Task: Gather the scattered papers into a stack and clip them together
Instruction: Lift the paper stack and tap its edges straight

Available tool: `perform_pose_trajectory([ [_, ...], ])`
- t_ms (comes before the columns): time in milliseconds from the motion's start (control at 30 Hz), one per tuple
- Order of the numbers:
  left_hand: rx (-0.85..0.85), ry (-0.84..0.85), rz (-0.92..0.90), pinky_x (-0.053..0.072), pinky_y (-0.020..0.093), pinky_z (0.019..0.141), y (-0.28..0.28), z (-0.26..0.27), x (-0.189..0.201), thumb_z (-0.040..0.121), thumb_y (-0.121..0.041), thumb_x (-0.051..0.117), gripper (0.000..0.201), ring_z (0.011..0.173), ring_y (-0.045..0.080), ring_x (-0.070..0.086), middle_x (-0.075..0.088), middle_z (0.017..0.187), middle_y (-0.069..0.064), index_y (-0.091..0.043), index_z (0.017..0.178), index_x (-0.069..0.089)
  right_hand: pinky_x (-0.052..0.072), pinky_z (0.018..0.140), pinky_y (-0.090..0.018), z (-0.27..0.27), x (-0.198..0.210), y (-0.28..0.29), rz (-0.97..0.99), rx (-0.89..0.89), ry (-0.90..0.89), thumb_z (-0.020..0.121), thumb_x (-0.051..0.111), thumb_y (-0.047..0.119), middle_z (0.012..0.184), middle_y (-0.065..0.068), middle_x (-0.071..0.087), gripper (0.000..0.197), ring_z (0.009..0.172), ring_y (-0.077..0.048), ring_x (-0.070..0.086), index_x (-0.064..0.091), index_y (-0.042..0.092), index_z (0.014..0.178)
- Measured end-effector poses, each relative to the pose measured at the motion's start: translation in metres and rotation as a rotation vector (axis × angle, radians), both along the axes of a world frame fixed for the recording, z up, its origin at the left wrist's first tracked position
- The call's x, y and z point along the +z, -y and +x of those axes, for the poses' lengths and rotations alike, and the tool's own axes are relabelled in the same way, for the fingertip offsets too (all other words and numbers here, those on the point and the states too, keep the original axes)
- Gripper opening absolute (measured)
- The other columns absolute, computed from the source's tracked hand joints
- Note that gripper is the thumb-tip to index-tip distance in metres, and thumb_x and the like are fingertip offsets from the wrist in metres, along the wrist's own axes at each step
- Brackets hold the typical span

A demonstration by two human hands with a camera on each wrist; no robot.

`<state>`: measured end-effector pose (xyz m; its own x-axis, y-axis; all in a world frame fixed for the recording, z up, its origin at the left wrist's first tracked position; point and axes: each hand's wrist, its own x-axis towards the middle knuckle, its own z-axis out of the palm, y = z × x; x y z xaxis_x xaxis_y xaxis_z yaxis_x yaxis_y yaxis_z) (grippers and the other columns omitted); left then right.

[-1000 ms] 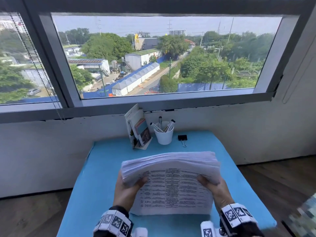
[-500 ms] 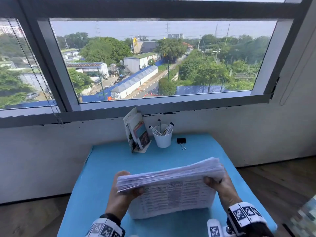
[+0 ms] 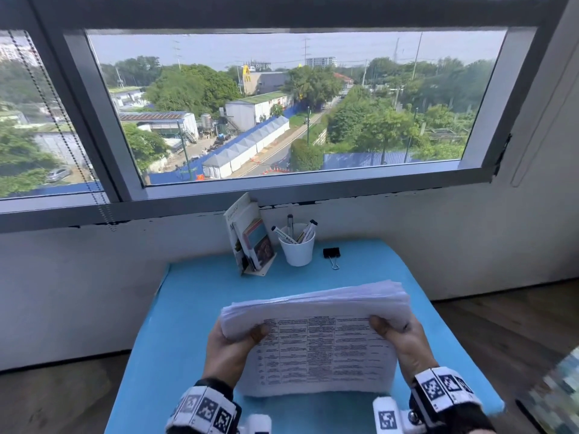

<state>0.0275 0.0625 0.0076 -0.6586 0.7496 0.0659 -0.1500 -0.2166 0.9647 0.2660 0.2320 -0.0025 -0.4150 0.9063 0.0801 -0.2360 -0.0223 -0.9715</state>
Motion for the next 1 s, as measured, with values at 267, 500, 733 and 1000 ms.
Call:
perform_pose_trajectory([
  [267,-0.010,-0.056,0.010,0.056,0.026,0.056,-0.003,0.005,0.008,0.068,0.016,0.068,0.026,0.068,0.018,0.070,0.074,0.076,0.011,0.003,0.090,0.065,0.055,0.060,-0.022,-0.001,0.002,0.008,0.073,0.004,0.054,0.027,0.094,0.040,0.080,-0.004,0.075,0.097,0.074,-0.015,0.070,0.060,-0.002,0.107],
  [500,0.043,-0.131,0.050,0.053,0.017,0.060,-0.002,-0.005,0.004,0.033,-0.032,0.091,0.085,0.070,0.004,0.065,0.066,0.085,0.003,-0.005,0.104,0.054,0.053,0.067,-0.018,0.003,0.004,0.002,0.104,-0.002,0.000,0.040,0.090,0.022,0.095,-0.006,0.068,0.082,0.086,-0.017,0.064,0.054,0.008,0.112],
  [733,0.024,-0.096,0.050,0.055,0.021,0.059,-0.007,-0.002,0.010,0.057,-0.013,0.087,0.052,0.071,0.015,0.067,0.072,0.076,0.005,0.007,0.095,0.059,0.055,0.073,-0.029,0.000,0.013,-0.005,0.077,-0.067,0.045,0.029,0.091,0.053,0.088,-0.004,0.074,0.090,0.084,-0.022,0.068,0.062,0.009,0.101],
  [1000,-0.002,-0.042,-0.064,0.054,0.019,0.058,-0.007,0.003,-0.035,0.019,-0.049,0.092,0.092,0.076,0.018,0.071,0.076,0.081,0.003,-0.004,0.094,0.063,0.055,0.062,-0.021,0.009,-0.009,-0.003,-0.059,0.009,0.061,0.019,0.094,0.043,0.080,-0.006,0.075,0.101,0.072,-0.014,0.071,0.060,-0.002,0.102],
])
